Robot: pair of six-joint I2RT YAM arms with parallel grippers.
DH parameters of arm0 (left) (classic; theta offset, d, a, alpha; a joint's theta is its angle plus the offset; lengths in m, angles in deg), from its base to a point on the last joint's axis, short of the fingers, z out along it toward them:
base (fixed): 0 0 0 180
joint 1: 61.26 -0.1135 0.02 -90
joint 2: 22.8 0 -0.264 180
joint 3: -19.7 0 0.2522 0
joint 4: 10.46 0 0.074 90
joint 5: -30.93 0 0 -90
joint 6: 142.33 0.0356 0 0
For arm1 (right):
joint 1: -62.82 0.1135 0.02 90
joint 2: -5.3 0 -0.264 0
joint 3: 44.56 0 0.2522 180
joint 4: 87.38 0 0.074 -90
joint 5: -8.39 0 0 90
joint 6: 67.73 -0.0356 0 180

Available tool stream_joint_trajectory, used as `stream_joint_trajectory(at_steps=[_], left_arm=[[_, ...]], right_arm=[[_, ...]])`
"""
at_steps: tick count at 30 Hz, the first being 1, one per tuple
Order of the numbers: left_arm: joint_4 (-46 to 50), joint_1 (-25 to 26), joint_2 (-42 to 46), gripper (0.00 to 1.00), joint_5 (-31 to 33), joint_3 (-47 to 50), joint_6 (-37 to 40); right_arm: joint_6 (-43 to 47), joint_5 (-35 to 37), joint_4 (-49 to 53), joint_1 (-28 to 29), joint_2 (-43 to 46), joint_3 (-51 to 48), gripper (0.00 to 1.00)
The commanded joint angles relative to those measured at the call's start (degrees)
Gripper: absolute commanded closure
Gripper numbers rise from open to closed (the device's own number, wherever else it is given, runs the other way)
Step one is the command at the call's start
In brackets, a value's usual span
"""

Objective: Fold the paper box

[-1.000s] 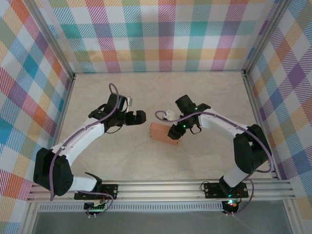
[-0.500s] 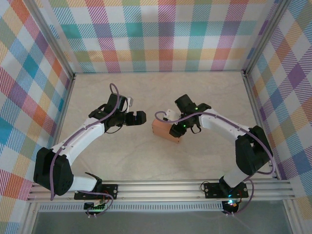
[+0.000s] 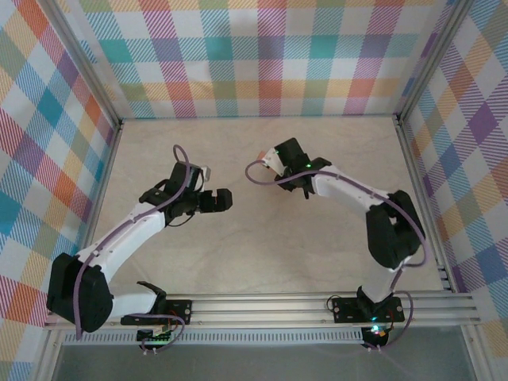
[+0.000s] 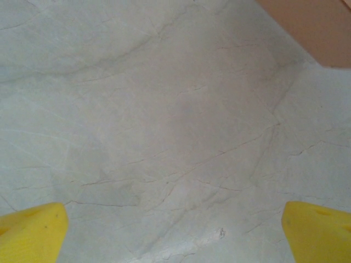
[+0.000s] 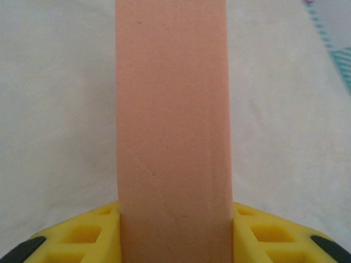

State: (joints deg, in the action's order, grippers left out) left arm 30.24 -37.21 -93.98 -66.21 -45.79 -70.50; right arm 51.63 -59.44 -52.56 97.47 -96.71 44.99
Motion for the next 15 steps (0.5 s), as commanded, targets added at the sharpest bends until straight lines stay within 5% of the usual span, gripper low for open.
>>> stream_joint_trajectory(at_steps=[1, 8, 15], left_arm=[[-0.1, -0.9, 3.0, 0.0, 2.0, 1.9, -0.5], [-0.4, -0.9, 6.1, 0.0, 4.4, 3.7, -0.8], [-1.9, -0.9, 7.9, 0.0, 8.0, 4.5, -0.3]], right_arm=[[3.3, 12.9, -10.5, 0.4, -5.4, 2.1, 0.74], [4.8, 17.8, -14.0, 1.0, -11.8, 3.0, 0.68], [-1.0, 10.4, -8.9, 1.6, -6.0, 2.9, 0.24]])
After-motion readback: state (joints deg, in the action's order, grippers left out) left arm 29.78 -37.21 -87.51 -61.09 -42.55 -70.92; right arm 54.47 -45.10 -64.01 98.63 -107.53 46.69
